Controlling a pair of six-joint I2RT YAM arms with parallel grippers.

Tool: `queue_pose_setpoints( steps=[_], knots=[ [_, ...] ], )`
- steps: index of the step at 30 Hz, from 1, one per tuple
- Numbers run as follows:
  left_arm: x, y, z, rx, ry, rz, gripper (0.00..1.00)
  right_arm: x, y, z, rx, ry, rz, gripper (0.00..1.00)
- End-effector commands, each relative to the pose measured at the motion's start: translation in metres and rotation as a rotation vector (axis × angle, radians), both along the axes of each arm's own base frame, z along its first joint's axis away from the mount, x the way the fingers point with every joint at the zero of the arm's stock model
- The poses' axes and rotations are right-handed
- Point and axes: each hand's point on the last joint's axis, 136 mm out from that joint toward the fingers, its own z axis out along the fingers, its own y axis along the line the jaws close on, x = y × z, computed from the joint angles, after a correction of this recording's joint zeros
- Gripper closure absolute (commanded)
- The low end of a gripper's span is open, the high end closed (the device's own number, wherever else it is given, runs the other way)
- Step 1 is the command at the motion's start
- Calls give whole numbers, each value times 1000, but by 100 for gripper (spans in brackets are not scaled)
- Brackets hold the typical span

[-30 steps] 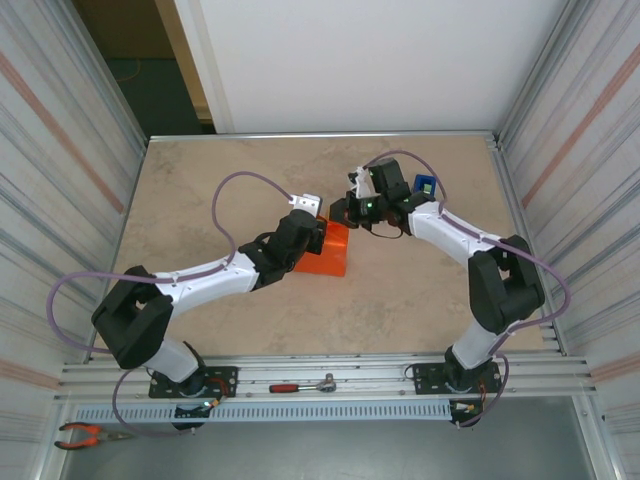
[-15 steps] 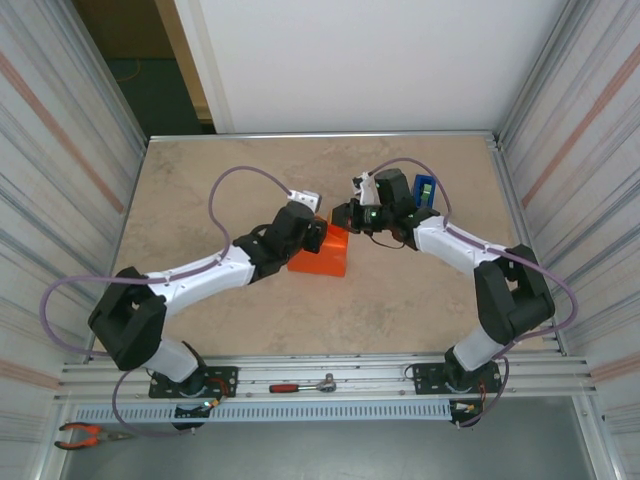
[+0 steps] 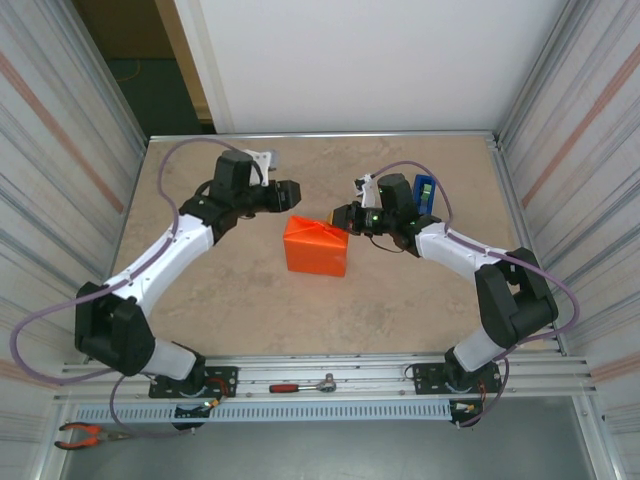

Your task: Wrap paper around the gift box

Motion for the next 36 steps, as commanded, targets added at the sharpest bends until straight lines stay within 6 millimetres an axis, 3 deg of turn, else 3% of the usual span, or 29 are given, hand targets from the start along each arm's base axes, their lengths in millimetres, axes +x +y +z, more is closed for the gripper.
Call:
queue_pose_setpoints(
  steps=[1, 5, 8, 18, 36],
  knots=[
    [0, -11, -22, 39, 78, -109, 56, -45, -21, -87, -181, 308, -16, 100],
    [9, -21, -38, 102, 121, -190, 73, -45, -21, -89, -184, 312, -16, 100],
    [10, -29, -48, 115, 163, -252, 78, -46, -21, -89, -185, 311, -15, 100],
    [-8, -39, -68, 127, 256, -370, 79, -47, -23, -92, -195, 311, -18, 100],
    [-41, -37, -66, 161, 284, -471, 83, -49, -27, -94, -205, 312, -28, 100]
  ],
)
